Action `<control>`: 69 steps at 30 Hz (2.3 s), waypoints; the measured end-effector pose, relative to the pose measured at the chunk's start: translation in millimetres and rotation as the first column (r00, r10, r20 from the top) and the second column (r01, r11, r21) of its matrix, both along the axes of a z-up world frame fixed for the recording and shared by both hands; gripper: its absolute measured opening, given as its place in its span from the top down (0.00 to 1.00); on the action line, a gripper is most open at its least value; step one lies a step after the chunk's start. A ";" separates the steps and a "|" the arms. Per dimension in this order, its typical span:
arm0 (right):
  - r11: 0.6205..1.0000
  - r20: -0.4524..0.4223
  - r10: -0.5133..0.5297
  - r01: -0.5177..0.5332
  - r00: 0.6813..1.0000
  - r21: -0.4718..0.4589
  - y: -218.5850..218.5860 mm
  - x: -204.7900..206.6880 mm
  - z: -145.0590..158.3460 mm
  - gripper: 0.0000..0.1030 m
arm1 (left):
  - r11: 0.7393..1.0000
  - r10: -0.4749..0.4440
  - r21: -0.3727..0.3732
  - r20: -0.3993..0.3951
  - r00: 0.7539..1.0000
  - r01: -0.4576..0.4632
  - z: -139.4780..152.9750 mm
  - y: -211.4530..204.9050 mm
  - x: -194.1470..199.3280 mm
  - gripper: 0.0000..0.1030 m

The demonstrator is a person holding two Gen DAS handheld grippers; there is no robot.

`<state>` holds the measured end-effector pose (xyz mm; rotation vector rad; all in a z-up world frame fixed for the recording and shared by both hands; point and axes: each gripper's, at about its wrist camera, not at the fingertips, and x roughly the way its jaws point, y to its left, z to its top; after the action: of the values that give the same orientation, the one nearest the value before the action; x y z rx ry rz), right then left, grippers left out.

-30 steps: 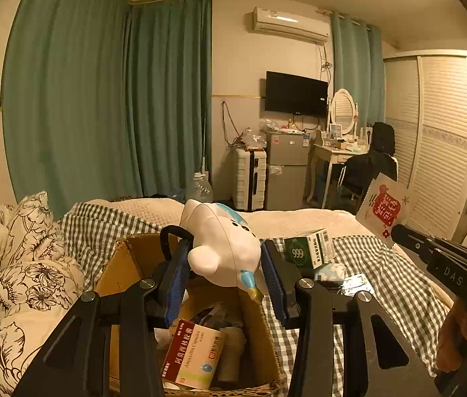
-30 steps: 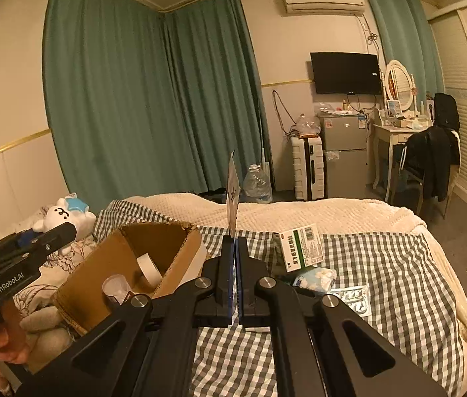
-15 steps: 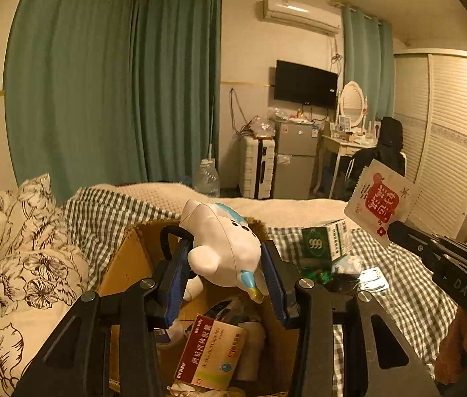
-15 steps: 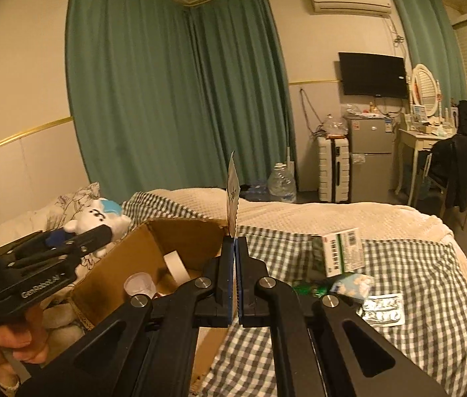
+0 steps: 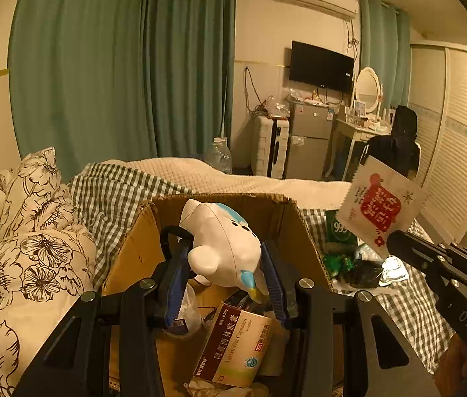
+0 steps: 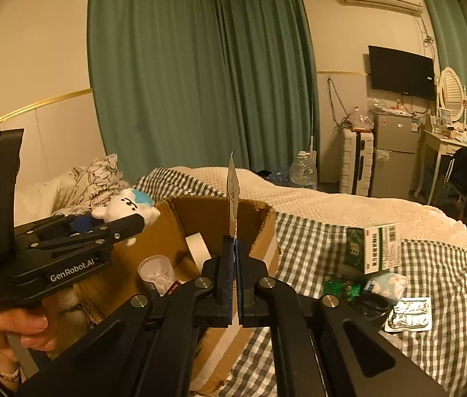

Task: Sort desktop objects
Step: 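Lift and carry the plush toy and sachet with both tools over the cardboard box, then open the left tool to drop the plush toy while the right drops the sachet into the box, then move both tools back toward the remaining items on the bedspread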

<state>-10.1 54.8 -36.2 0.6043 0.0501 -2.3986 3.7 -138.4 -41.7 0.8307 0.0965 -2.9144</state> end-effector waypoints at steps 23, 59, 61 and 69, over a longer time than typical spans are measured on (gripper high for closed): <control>0.981 0.136 0.132 -0.149 0.982 0.123 -61.6 -29.6 -57.7 0.99 | 0.998 0.049 0.019 0.220 0.974 -0.055 -56.8 -28.2 -35.4 0.57; 0.998 -0.067 -0.052 0.051 0.996 -0.021 19.3 14.7 15.4 0.20 | 0.994 0.005 0.105 0.017 1.000 -0.007 19.9 8.5 7.9 0.08; 0.995 -0.060 -0.087 0.084 0.994 -0.050 31.3 13.4 18.2 0.19 | 0.994 -0.002 0.111 0.018 1.000 0.000 20.6 12.4 8.3 0.08; 0.980 -0.059 -0.162 0.153 0.985 -0.130 69.2 15.6 34.0 0.14 | 0.993 -0.027 0.114 0.000 1.000 0.027 27.7 27.4 14.6 0.06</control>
<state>5.5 124.0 -2.2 0.4824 -0.1219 -2.5528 18.3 -111.0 -14.1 0.8579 0.2563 -2.9565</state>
